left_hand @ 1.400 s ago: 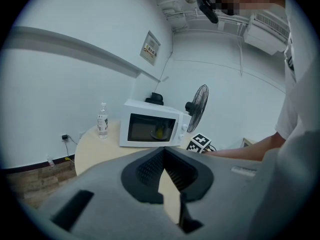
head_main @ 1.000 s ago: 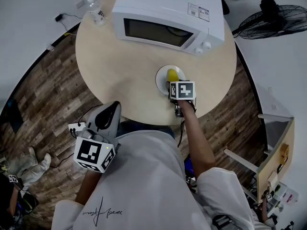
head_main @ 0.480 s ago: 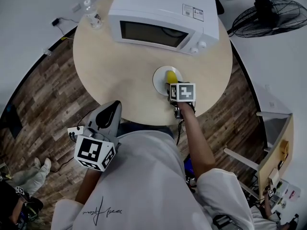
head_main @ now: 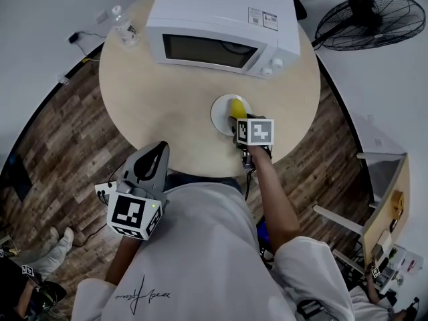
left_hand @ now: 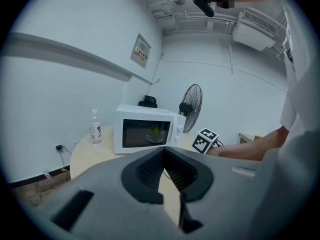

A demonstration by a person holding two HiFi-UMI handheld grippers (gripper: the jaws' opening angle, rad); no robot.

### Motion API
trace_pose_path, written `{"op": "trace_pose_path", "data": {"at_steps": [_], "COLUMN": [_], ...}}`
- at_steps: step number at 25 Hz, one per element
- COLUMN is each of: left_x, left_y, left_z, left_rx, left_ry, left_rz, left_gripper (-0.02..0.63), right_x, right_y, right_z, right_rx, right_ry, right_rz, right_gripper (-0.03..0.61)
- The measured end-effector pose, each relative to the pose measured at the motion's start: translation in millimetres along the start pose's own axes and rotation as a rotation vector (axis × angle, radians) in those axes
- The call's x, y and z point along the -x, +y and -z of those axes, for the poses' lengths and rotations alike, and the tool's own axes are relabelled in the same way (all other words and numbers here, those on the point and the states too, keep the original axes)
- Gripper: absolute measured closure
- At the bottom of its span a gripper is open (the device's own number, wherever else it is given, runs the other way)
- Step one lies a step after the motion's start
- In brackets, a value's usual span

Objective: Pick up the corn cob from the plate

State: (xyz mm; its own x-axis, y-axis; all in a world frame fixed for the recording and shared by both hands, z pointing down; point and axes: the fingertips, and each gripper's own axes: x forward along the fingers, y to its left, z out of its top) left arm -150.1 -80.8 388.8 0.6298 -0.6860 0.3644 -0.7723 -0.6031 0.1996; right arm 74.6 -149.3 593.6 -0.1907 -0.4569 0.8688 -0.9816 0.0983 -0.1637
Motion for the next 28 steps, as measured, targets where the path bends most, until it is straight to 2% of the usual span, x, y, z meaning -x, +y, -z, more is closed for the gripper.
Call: {"op": "trace_pose_path", "data": {"at_steps": [8, 19, 28], "left_x": [-4.7, -6.4, -7.0], "left_y": [3.5, 5.3, 8.9], "left_z": [-1.6, -5.1, -4.5], "left_rx": [0.025, 0.011, 0.041], "left_ry": [-0.005, -0.008, -0.009], "left_rz": [0.017, 0.018, 0.034], "left_gripper": [0.615, 0.615, 0.615], "right_x": [12.0, 28.5, 46.1], "right_y": [1.1, 1.4, 4.9], "right_z": [-3.8, -11.8, -25.4], "right_rx": [-0.011, -0.009, -0.012], "right_ry": [-0.029, -0.076, -0.133], "right_rz": [-0.01, -0.023, -0.031], "right_gripper": [0.31, 0.31, 0.31]}}
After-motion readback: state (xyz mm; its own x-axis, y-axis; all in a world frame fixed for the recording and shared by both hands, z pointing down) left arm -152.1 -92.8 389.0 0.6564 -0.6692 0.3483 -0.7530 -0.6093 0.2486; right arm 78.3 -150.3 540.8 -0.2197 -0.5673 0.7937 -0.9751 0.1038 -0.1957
